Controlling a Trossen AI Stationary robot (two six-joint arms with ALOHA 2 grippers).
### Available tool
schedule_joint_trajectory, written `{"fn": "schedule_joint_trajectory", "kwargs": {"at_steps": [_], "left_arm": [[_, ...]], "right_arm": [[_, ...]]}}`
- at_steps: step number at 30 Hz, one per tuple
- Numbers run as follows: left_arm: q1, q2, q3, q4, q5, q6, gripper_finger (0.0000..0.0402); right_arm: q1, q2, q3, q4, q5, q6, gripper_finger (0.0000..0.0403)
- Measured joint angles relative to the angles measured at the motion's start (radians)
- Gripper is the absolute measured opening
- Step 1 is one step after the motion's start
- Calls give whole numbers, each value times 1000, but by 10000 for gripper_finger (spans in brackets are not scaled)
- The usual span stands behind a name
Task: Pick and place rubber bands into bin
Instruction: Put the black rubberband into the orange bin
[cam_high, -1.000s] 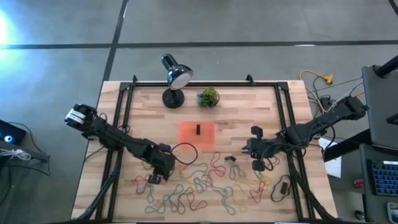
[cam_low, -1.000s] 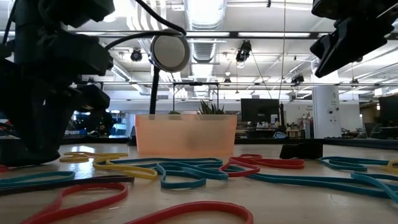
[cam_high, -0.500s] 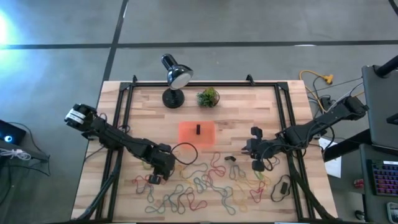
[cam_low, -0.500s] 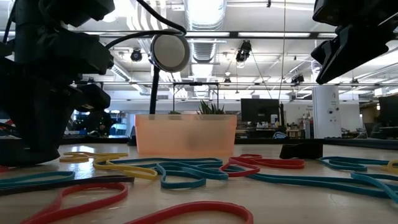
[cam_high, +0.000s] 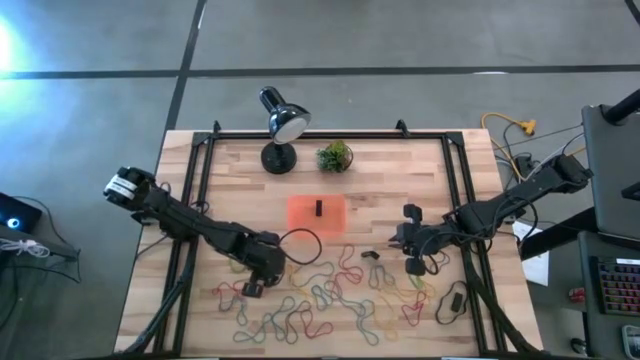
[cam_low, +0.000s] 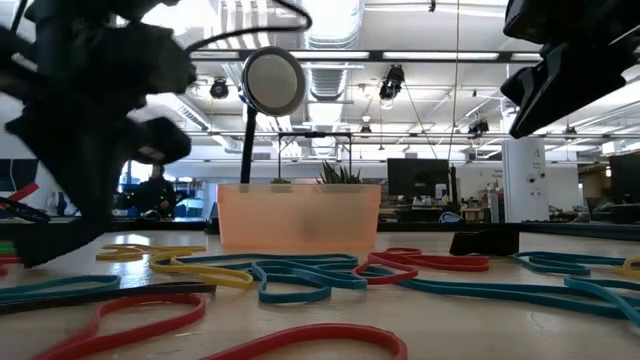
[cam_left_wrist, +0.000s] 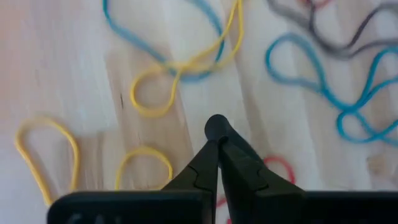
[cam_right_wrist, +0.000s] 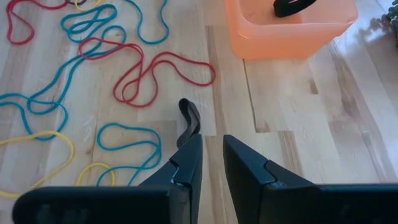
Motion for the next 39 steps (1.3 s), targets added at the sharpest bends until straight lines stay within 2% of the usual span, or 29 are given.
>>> {"fn": "schedule_joint_trajectory", "kwargs": {"at_steps": [4, 7, 10, 16, 19, 23, 31, 39], "left_arm": [[0, 0, 55, 0, -51, 58, 0], [0, 0, 97, 1, -148, 111, 0], [1, 0, 139, 1, -309, 187, 0], [3, 0, 174, 85, -738, 346, 0], [19, 0, 171, 140, -866, 427, 0], [73, 0, 165, 141, -902, 436, 0], [186, 2, 90, 219, -902, 433, 0], [224, 3, 51, 290, -895, 434, 0]], "right_arm": [[0, 0, -11, 3, 0, 0, 59], [0, 0, -23, 6, 0, 3, 57], [0, 0, -39, 26, 0, 4, 57], [0, 0, -68, 58, 0, 6, 56], [0, 0, -73, 73, 0, 6, 56], [0, 0, -74, 74, 0, 6, 56], [0, 0, -74, 76, 1, 3, 56], [0, 0, -74, 80, 5, 6, 56]]}}
